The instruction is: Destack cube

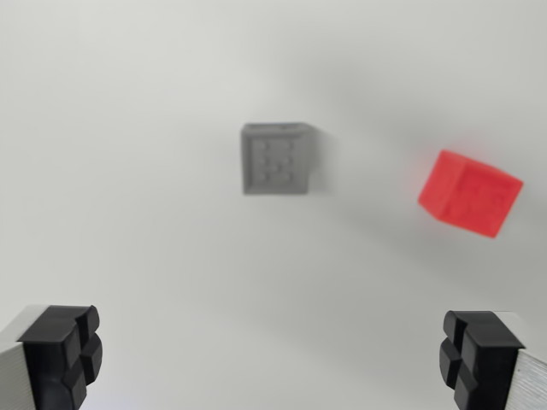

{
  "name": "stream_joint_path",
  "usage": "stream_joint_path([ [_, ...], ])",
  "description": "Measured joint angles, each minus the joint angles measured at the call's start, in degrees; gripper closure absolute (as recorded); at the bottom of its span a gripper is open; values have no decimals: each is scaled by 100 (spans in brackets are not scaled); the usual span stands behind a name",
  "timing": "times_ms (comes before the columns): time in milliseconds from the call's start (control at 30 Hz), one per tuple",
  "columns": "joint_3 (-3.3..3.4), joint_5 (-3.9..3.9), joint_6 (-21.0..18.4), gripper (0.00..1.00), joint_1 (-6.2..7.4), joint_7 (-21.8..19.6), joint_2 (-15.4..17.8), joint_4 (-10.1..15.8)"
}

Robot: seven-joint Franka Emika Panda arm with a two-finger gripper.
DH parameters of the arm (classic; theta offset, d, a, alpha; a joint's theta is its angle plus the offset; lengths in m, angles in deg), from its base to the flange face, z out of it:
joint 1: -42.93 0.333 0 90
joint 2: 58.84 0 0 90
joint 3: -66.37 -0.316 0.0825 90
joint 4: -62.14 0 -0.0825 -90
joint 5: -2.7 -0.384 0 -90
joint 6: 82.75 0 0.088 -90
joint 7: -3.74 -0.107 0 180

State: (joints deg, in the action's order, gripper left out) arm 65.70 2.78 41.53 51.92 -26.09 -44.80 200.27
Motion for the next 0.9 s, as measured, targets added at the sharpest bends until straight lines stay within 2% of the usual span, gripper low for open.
stream_joint_path([
  [267,0,0,-116,0,0,0,49,-65],
  [900,0,0,-118,0,0,0,44,-66],
])
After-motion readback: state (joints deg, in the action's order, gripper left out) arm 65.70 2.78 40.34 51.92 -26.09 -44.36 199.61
